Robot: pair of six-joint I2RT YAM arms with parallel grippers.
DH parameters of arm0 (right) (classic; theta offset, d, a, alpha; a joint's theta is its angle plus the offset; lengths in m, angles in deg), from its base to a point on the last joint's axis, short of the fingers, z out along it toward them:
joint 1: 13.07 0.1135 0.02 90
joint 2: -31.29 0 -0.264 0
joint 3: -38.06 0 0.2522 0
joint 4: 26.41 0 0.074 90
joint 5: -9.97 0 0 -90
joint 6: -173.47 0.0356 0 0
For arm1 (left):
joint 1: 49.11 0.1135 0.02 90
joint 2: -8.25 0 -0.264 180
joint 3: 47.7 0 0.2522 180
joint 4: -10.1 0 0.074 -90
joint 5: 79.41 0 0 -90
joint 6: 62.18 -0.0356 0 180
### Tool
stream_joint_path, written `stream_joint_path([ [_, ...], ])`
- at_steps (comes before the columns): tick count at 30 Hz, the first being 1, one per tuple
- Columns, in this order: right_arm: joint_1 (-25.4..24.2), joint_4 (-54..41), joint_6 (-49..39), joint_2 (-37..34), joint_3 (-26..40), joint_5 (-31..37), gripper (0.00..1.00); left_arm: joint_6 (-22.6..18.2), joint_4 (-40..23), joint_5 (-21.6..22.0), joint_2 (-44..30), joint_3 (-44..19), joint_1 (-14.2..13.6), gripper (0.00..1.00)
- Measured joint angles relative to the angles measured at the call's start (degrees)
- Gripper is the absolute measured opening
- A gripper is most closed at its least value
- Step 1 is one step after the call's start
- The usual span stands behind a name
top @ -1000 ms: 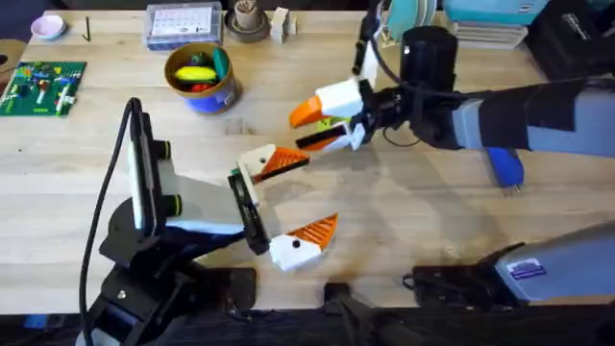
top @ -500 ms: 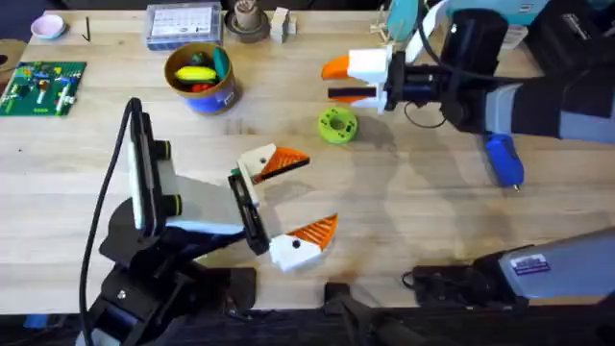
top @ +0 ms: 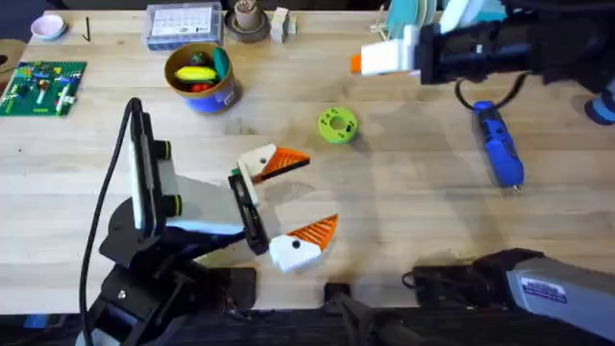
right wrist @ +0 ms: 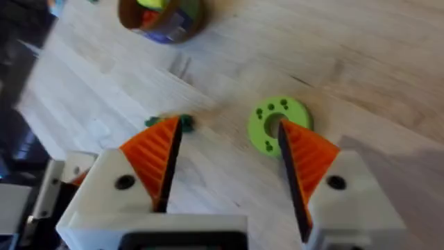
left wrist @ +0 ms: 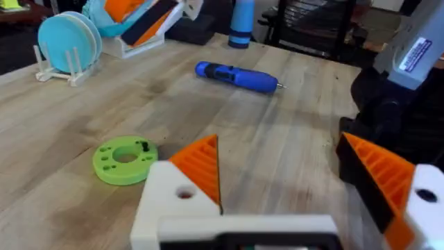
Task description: Pick up the gripper from the table and insert it into the empty holder that is missing its gripper. Then pick up a screw, insert it into the mounting hole, and use the screwdriver to tighten it. Finally, clean up the table by picking up the vegetable and placing it into the bucket.
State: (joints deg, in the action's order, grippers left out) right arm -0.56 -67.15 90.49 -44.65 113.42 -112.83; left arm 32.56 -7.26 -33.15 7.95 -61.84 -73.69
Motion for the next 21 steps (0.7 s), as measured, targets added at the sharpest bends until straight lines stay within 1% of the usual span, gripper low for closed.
stream_joint_path([
  [3, 2.2, -7.3, -4.6, 3.3, 0.4, 7.5, 0.84, 0.0, 0.0, 0.0, 0.0, 0.0, 0.0, 0.993],
  [7, 4.9, -12.5, -7.9, 3.6, 0.4, 12.5, 0.841, 0.0, 0.0, 0.0, 0.0, 0.0, 0.0, 0.993],
  [11, 7.5, -12.3, -11.1, 0.9, 0.4, 14.9, 0.841, 0.0, 0.0, 0.0, 0.0, 0.0, 0.0, 0.993],
  [16, 10.8, -11.1, -13.3, -4.5, 0.4, 19.7, 0.84, 0.0, 0.0, 0.0, 0.0, 0.0, 0.0, 0.993],
  [21, 12.6, -8.5, -13.9, -9.9, 0.4, 22.5, 0.841, 0.0, 0.0, 0.0, 0.0, 0.0, 0.0, 0.993],
])
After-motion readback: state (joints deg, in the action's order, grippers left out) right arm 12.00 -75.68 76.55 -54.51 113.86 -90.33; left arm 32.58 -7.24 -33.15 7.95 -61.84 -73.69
